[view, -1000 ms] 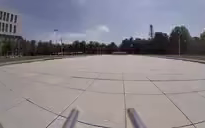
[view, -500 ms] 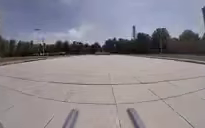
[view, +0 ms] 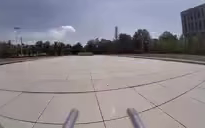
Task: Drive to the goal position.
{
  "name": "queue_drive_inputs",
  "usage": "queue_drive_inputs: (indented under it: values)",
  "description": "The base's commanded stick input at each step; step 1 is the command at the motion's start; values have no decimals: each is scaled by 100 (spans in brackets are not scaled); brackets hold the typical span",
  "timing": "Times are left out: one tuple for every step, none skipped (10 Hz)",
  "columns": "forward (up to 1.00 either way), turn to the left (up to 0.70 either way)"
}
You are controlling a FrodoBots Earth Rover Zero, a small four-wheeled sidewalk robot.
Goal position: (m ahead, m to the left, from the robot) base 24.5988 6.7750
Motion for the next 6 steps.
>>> queue_drive_inputs:
  values:
    - [70,0]
    - [70,0]
    - [70,0]
    - [70,0]
    - [70,0]
    - [70,0]
